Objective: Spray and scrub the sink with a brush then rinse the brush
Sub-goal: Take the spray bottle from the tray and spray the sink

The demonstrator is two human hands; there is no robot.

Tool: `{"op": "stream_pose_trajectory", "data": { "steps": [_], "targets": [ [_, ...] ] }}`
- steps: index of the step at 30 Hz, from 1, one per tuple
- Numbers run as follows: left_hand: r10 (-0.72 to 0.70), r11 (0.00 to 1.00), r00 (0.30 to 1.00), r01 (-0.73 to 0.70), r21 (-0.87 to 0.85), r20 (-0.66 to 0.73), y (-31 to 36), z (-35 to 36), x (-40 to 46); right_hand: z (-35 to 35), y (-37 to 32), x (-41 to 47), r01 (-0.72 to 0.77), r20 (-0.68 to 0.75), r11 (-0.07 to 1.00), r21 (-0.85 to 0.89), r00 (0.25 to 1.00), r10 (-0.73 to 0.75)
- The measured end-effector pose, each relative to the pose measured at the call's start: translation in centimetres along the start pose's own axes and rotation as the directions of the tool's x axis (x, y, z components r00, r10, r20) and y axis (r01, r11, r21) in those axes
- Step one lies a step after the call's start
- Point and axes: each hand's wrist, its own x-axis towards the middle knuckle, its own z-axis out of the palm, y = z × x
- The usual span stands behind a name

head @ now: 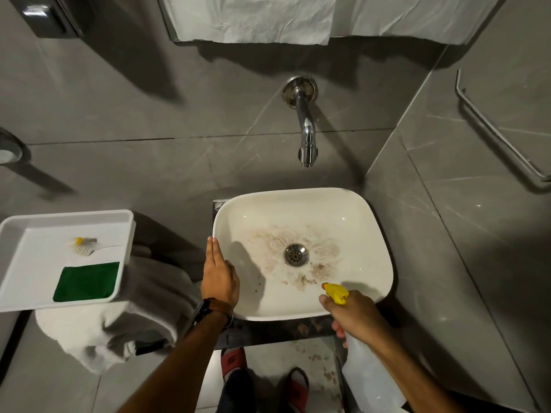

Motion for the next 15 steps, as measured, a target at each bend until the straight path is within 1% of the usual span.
{"op": "stream_pose_trajectory", "data": {
  "steps": [3,7,10,15],
  "targets": [
    [0.001,1.0,1.0,-0.001,0.006,0.001,0.0,0.0,0.0,1.2,-0.6,-0.1,-0.01,-0.024,0.998,-0.063,1.0,0.008],
    [-0.005,1.0,1.0,0.005,0.0,0.001,-0.1,0.0,-0.1,2.6,-1.0,0.8,0.025,-0.029,0.998,-0.061,0.999,-0.027],
    [-0.006,1.0,1.0,0.006,-0.01,-0.002,0.1,-0.2,-0.2,3.5,-1.9,0.1,0.049,0.023,0.99,-0.135,0.999,-0.046],
    [-0.01,1.0,1.0,0.01,-0.015,-0.002,0.1,-0.2,-0.2,6.0,-2.0,0.5,0.103,0.072,0.987,-0.127,0.993,-0.095]
  ]
}}
